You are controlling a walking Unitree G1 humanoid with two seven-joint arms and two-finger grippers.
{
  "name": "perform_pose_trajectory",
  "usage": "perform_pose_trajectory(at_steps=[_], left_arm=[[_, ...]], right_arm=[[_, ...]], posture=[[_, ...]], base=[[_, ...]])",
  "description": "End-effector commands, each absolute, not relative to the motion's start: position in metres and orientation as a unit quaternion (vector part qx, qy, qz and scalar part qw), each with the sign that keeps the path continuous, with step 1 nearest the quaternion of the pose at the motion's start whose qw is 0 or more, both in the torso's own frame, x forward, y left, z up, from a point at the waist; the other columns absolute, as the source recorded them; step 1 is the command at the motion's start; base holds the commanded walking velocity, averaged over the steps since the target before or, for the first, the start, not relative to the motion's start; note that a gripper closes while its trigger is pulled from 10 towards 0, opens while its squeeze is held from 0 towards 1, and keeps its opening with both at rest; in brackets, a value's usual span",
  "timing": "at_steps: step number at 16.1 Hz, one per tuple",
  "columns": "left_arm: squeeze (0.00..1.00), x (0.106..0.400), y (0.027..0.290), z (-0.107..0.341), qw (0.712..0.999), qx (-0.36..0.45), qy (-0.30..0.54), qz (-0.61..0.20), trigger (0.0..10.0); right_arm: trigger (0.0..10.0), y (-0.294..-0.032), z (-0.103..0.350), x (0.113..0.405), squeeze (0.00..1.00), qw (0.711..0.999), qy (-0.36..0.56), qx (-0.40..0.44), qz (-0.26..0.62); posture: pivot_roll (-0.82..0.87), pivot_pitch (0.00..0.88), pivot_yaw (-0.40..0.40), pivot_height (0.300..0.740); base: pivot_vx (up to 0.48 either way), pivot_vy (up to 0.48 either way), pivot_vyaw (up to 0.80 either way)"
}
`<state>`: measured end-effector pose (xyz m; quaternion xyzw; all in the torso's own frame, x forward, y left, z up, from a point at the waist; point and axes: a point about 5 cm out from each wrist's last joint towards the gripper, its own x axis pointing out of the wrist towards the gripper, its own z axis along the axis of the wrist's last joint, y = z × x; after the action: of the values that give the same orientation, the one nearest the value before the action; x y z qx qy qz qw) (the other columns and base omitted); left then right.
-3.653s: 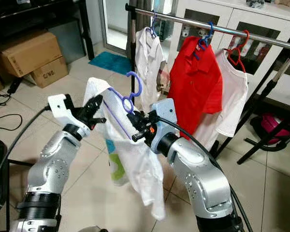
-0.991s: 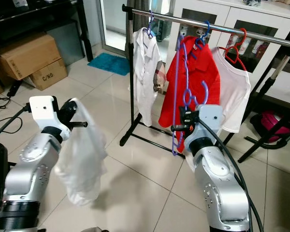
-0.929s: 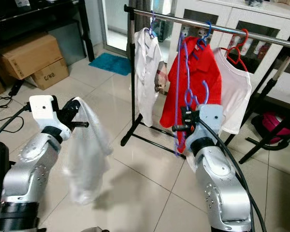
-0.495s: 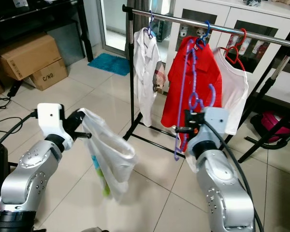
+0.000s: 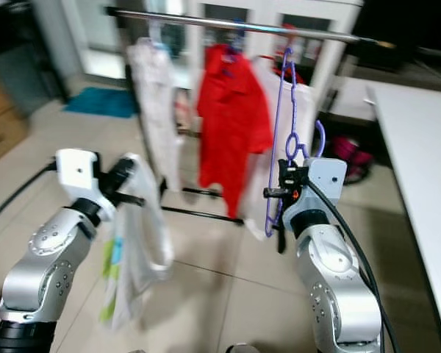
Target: Hang hanger
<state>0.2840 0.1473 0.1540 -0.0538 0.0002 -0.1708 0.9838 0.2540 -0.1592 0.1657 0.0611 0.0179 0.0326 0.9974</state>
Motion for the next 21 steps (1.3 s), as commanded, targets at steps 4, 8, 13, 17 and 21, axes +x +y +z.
perform_pose_trajectory(at_steps=[4, 8, 13, 17, 21], left_arm=[[0.00, 0.284, 0.147, 0.166, 0.979, -0.068, -0.014, -0.190, 10.0], [0.00, 0.289, 0.163, 0.164, 0.992, -0.070, -0.053, -0.094, 10.0], [0.00, 0.289, 0.162, 0.166, 0.992, -0.023, -0.074, -0.099, 10.0], [0.00, 0.280, 0.163, 0.154, 0.988, -0.024, 0.000, -0.152, 10.0], [0.00, 0.280, 0.174, 0.151, 0.995, -0.045, 0.001, -0.092, 10.0]], right_arm=[[10.0, -0.162, 0.165, 0.253, 0.00, 0.998, 0.014, 0.057, 0.014], [10.0, -0.157, 0.165, 0.254, 0.00, 0.999, 0.010, 0.044, 0.028], [10.0, -0.158, 0.166, 0.255, 0.00, 0.999, 0.003, 0.033, 0.018], [10.0, -0.162, 0.167, 0.254, 0.00, 0.999, -0.002, 0.042, 0.000], [10.0, -0.162, 0.162, 0.253, 0.00, 1.000, 0.010, 0.006, 0.000]], posture=[[-0.09, 0.000, 0.008, 0.740], [-0.09, 0.000, 0.010, 0.740], [-0.10, 0.000, 0.014, 0.740], [-0.10, 0.000, 0.019, 0.740], [-0.09, 0.000, 0.021, 0.740]], base=[[0.000, 0.000, -0.80], [0.000, 0.000, -0.80], [0.000, 0.000, -0.80], [0.000, 0.000, -0.80], [0.000, 0.000, -0.80]])
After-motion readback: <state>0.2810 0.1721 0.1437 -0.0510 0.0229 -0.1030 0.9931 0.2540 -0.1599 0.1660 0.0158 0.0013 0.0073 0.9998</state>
